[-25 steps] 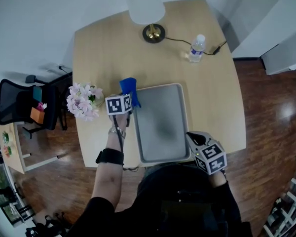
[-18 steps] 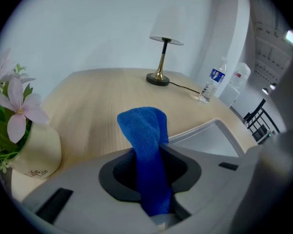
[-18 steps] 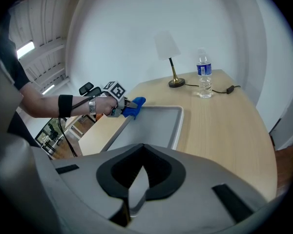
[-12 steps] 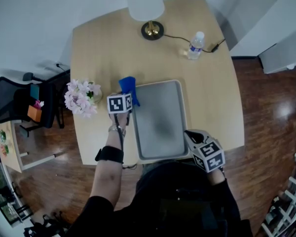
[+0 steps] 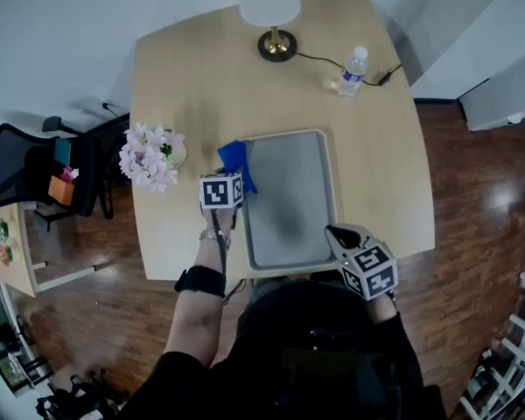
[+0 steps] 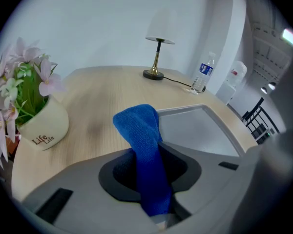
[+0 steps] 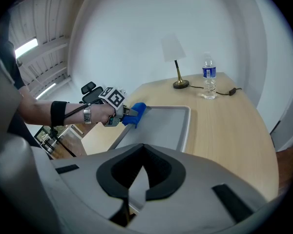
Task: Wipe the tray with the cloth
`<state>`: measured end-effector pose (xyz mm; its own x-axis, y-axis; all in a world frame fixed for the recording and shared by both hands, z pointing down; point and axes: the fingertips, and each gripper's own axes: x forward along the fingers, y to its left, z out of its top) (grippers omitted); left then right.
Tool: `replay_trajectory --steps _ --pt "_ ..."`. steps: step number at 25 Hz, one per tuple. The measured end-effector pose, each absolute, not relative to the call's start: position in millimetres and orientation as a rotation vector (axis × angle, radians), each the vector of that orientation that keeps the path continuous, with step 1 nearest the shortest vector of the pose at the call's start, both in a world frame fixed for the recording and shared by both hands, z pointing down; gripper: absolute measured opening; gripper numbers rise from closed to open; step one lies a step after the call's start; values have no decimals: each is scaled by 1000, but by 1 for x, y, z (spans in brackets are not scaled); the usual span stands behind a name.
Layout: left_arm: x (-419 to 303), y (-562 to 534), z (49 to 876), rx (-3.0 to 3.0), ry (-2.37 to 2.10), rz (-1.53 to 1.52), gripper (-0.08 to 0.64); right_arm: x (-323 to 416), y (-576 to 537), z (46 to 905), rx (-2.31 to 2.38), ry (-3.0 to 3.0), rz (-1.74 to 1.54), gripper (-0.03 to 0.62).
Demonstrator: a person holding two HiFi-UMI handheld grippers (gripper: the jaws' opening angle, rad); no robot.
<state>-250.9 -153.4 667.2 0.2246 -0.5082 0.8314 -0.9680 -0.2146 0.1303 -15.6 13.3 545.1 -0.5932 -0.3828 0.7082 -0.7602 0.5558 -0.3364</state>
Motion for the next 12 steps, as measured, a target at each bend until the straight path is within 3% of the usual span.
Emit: replay_trajectory --steps 12 --pt "-239 -73 674 1850 -1281 873 103 -43 35 535 910 -2250 809 6"
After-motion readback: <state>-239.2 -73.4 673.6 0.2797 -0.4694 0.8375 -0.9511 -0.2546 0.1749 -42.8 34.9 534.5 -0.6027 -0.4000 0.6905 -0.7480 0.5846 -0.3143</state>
